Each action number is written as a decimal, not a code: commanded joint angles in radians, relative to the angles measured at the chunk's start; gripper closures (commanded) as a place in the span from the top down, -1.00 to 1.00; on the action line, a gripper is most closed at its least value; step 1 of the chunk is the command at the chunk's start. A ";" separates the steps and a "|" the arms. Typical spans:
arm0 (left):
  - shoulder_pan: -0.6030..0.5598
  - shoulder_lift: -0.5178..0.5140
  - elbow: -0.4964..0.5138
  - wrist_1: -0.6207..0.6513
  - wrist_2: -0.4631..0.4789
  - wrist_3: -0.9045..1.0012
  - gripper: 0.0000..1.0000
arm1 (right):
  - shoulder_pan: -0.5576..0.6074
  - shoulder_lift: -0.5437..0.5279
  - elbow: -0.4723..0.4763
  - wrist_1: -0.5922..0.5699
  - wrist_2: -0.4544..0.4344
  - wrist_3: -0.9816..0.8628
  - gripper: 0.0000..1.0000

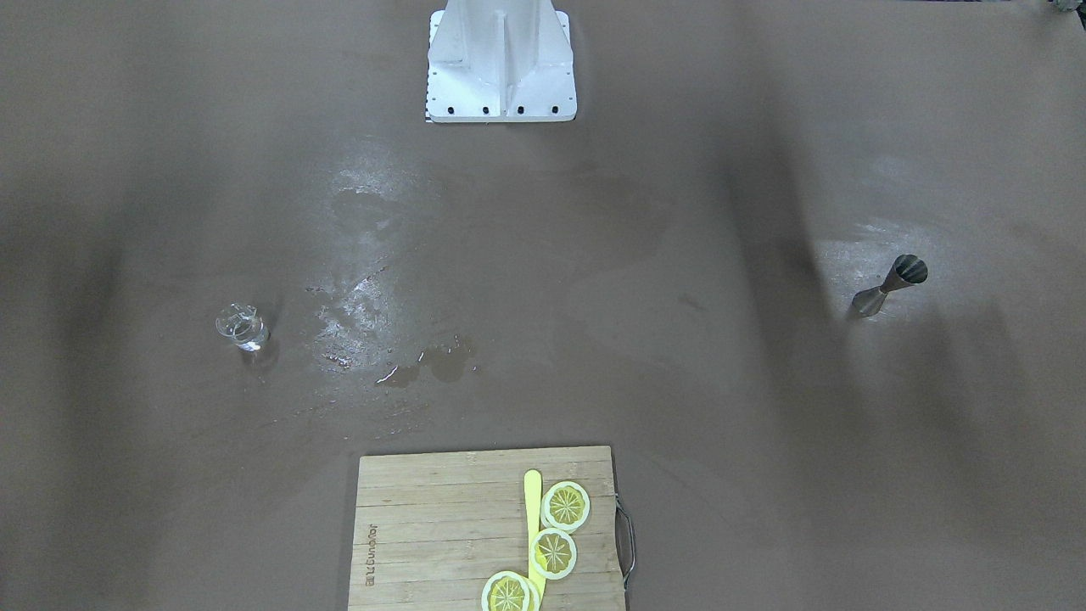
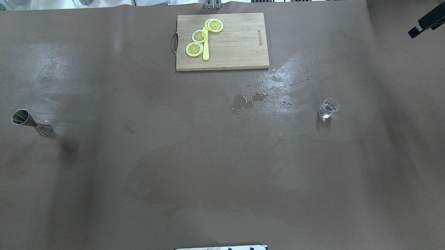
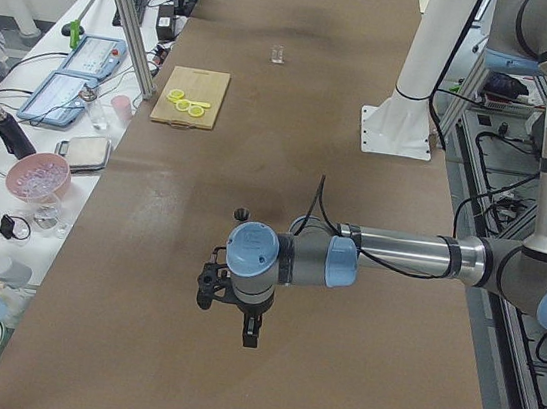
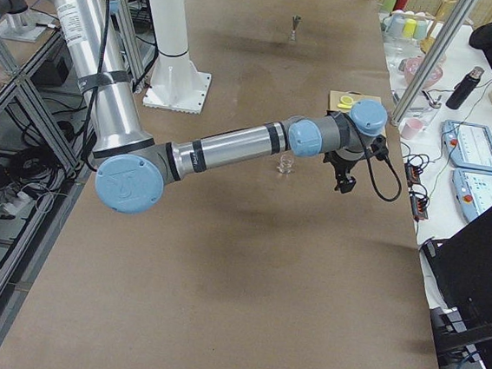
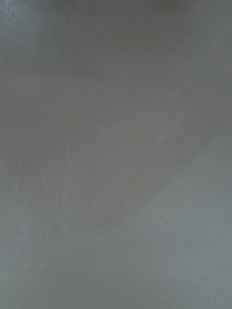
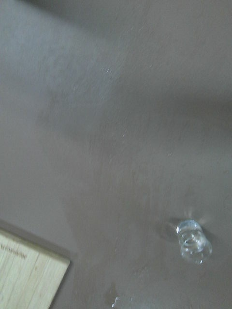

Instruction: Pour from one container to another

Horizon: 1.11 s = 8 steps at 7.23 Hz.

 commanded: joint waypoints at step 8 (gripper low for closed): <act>0.000 -0.001 -0.002 0.000 -0.001 0.000 0.97 | -0.259 -0.106 -0.208 1.013 0.014 -0.045 0.99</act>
